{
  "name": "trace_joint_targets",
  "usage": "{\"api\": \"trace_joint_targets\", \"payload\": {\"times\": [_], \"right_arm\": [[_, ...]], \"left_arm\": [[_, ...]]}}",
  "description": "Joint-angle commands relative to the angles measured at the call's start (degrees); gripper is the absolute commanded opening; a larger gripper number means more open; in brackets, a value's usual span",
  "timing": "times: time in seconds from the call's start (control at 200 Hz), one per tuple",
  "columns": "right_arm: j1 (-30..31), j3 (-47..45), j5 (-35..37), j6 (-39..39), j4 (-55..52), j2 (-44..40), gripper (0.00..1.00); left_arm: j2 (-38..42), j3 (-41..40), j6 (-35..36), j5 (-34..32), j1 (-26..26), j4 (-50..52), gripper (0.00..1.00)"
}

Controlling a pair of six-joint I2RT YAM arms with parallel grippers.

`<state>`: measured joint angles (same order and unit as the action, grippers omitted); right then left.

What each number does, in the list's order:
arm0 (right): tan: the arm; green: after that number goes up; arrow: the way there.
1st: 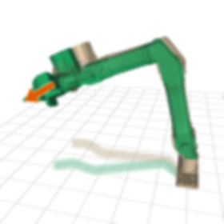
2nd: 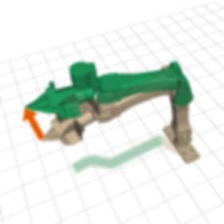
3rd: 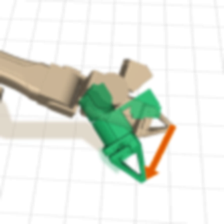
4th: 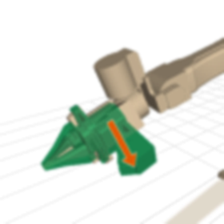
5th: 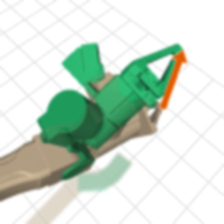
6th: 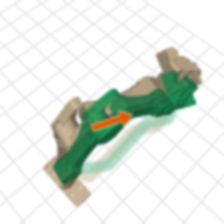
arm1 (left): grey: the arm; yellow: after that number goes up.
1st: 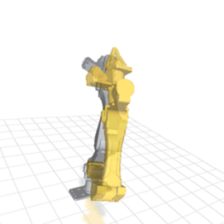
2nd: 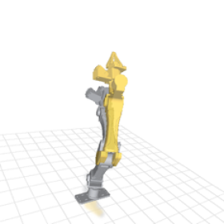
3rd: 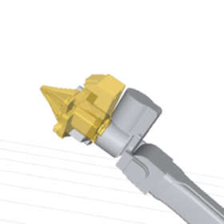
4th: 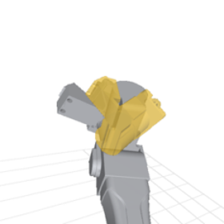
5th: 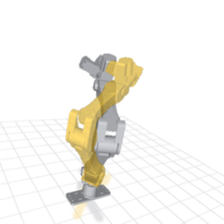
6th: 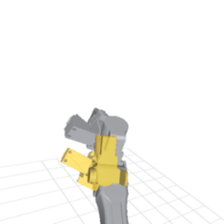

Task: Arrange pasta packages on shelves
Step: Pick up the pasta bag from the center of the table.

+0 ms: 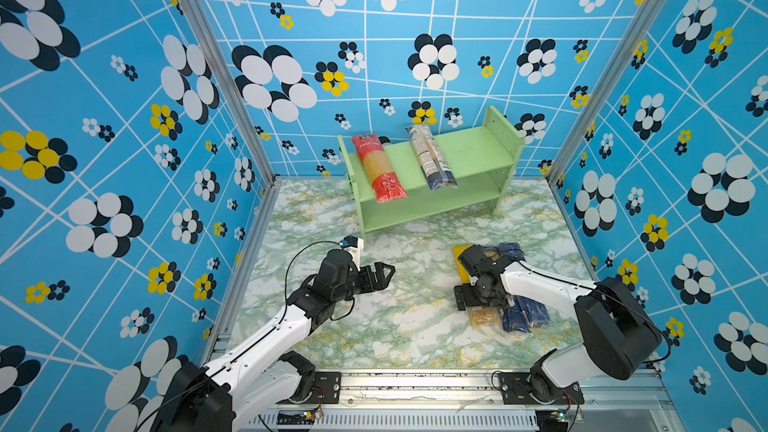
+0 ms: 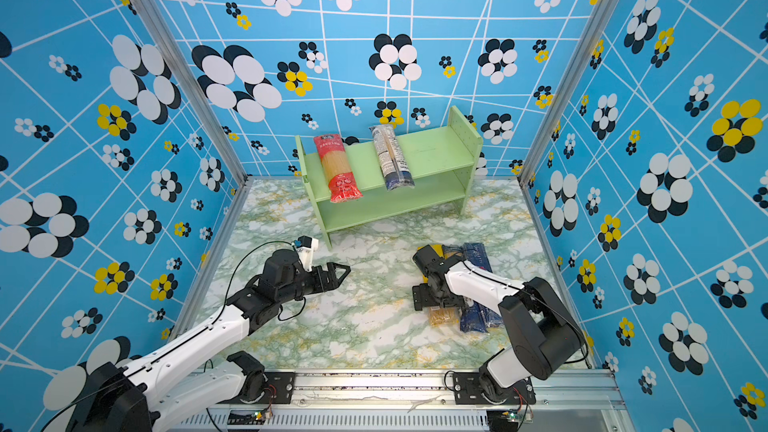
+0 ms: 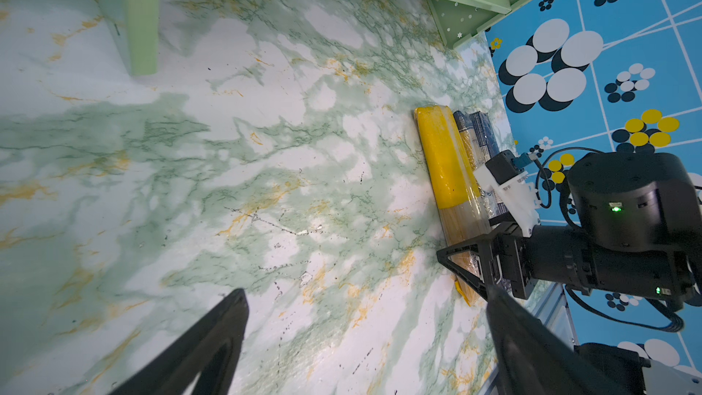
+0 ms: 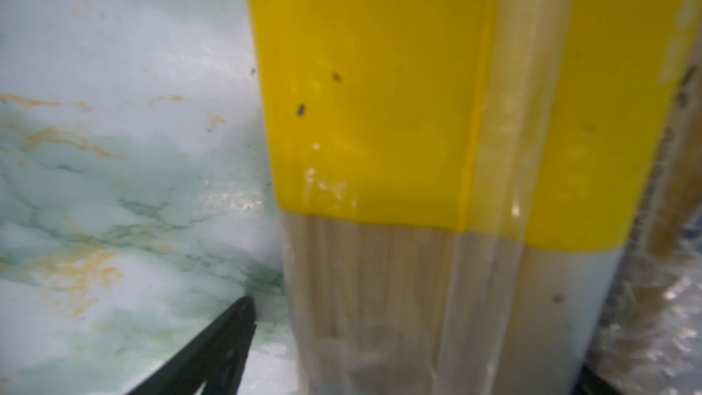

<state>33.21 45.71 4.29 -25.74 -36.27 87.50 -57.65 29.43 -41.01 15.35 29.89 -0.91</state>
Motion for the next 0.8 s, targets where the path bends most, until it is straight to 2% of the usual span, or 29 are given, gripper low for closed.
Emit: {"api": "trace_joint_targets", "payload": {"times": [0.0, 0.305, 0.795], "right_arm": [[1.1, -2.61, 1.04, -1.57, 2.96, 2.83, 0.99], [2.38, -3.24, 4.26, -3.41, 3.39, 4.41, 0.96], [2.6, -4.7, 3.53, -4.85, 5.57, 5.28, 0.85]], "left_arm": [[0.08, 1.11, -0.29, -0.85, 0.44, -0.94, 0.99], [-0.28, 1.48, -0.22, -0.84, 0.48, -1.02, 0.99], [-0.54, 1.63, -0.12, -0.76, 0.52, -1.2, 0.99]]}}
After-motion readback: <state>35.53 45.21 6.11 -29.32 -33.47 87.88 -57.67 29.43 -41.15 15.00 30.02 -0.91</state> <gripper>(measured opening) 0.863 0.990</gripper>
